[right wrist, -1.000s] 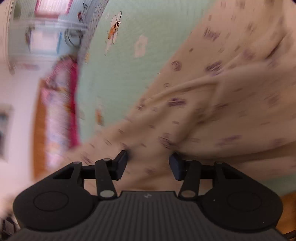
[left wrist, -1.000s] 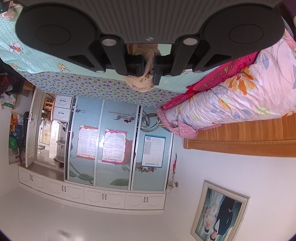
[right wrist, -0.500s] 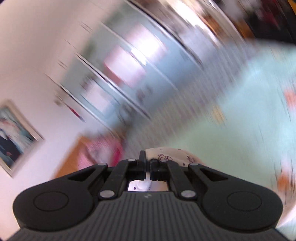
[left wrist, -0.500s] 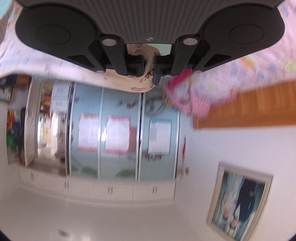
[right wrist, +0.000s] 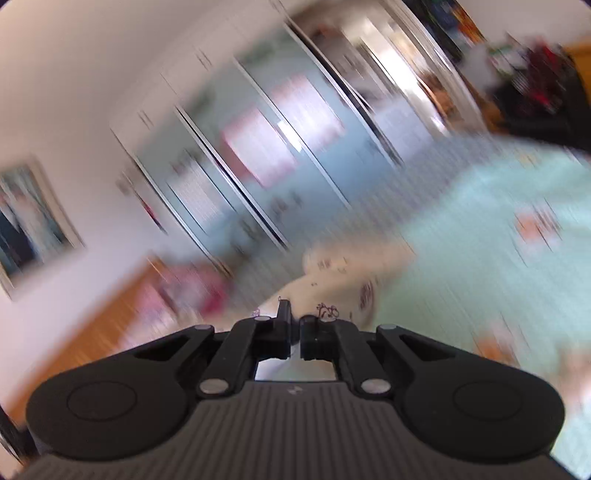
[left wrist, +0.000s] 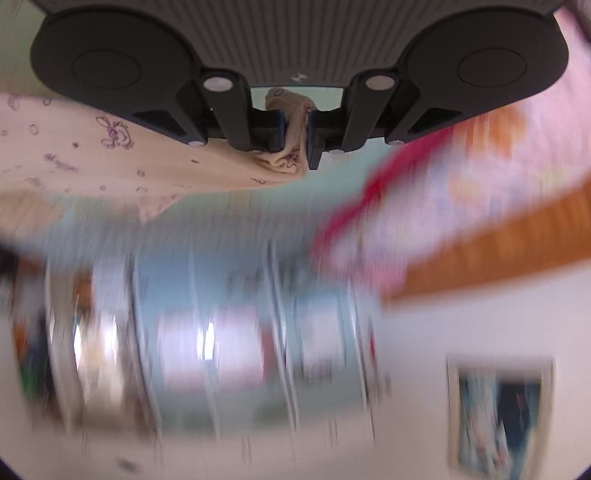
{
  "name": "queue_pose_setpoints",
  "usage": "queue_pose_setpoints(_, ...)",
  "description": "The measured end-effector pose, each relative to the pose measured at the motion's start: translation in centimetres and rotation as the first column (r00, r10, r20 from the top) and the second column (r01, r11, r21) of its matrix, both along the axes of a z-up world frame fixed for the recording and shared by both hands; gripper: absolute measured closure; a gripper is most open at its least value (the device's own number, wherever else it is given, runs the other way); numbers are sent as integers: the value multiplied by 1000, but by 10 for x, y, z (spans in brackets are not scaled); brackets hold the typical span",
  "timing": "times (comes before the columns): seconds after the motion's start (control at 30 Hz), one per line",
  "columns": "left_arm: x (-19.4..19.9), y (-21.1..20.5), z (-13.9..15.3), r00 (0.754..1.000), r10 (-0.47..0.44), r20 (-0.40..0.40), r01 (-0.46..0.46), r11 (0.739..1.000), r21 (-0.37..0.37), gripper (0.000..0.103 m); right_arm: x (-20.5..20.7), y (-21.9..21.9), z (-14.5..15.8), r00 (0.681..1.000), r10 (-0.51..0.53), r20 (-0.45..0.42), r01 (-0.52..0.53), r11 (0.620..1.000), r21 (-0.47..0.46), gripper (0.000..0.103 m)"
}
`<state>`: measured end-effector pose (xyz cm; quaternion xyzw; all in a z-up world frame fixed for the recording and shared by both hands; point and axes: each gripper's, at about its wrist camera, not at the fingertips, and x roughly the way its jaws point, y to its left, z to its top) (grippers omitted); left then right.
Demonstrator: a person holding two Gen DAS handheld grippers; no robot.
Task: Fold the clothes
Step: 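Lower the garment onto the quilt and open both grippers, then grasp a narrow strip of the garment with the right gripper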
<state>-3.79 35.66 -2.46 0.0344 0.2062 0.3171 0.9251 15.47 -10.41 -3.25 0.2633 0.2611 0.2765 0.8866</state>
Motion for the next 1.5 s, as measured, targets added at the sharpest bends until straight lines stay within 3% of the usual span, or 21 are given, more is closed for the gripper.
queue_pose_setpoints(0.07, -7, 7, -69, 988, 32, -154, -42, 997, -67, 90, -28, 12, -79, 991, -4, -134, -5, 998, -62, 97)
queue_pose_setpoints(0.13, -14, 12, -124, 953, 54, -297, -87, 991, -98, 90, -46, 25, -152, 949, -3, -315, -36, 992, -119, 93)
queue_pose_setpoints(0.2, -26, 12, -156, 925, 62, -376, -115, 986, -119, 90, -67, 30, -197, 893, 3, -450, -82, 984, -156, 93)
queue_pose_setpoints(0.23, -34, 12, -163, 923, 59, -380, -117, 985, -130, 90, -76, 27, -206, 882, 10, -471, -98, 982, -163, 93)
queue_pose_setpoints(0.33, -51, 14, -163, 932, 48, -360, -114, 980, -164, 86, -84, 8, -197, 900, 4, -437, -95, 978, -187, 91)
queue_pose_setpoints(0.47, -62, 21, -155, 939, 75, -336, -150, 968, -202, 71, -56, -17, -162, 943, -75, -323, 3, 975, -220, 79)
queue_pose_setpoints(0.57, -76, 33, -149, 947, 129, -295, -210, 941, -264, 65, -18, -25, -137, 965, -120, -233, 58, 965, -257, 66)
queue_pose_setpoints(0.67, -96, 51, -143, 941, 220, -259, -300, 895, -330, 62, 19, -11, -127, 978, -120, -173, 65, 955, -291, 64)
queue_pose_setpoints(0.77, -111, 57, -134, 932, 292, -217, -351, 879, -323, 62, 60, 14, -122, 990, -87, -109, 45, 940, -339, 61)
queue_pose_setpoints(0.93, -104, 38, -111, 945, 296, -142, -322, 917, -236, 62, 134, 59, -132, 997, -48, -68, 13, 895, -447, 59)
queue_pose_setpoints(1.13, -66, 12, -105, 962, 226, -153, -250, 954, -164, 62, 215, 121, -159, 994, -10, -110, -48, 856, -515, 53)
queue_pose_setpoints(1.3, -44, 3, -111, 968, 181, -172, -207, 968, -145, 62, 258, 168, -195, 990, -25, -137, -74, 737, -672, 55)
queue_pose_setpoints(1.33, -40, 2, -113, 969, 170, -179, -196, 971, -139, 62, 260, 169, -200, 990, -20, -143, -83, 729, -679, 57)
queue_pose_setpoints(1.4, -37, -2, -116, 970, 157, -186, -183, 974, -133, 62, 257, 156, -196, 990, -15, -139, -74, 788, -611, 96)
queue_pose_setpoints(1.43, -36, -4, -116, 972, 151, -180, -177, 975, -138, 62, 252, 142, -190, 989, -31, -145, -55, 833, -551, 97)
queue_pose_setpoints(1.5, -36, -10, -117, 976, 140, -168, -166, 975, -148, 62, 233, 108, -174, 989, -91, -117, 27, 886, -463, 97)
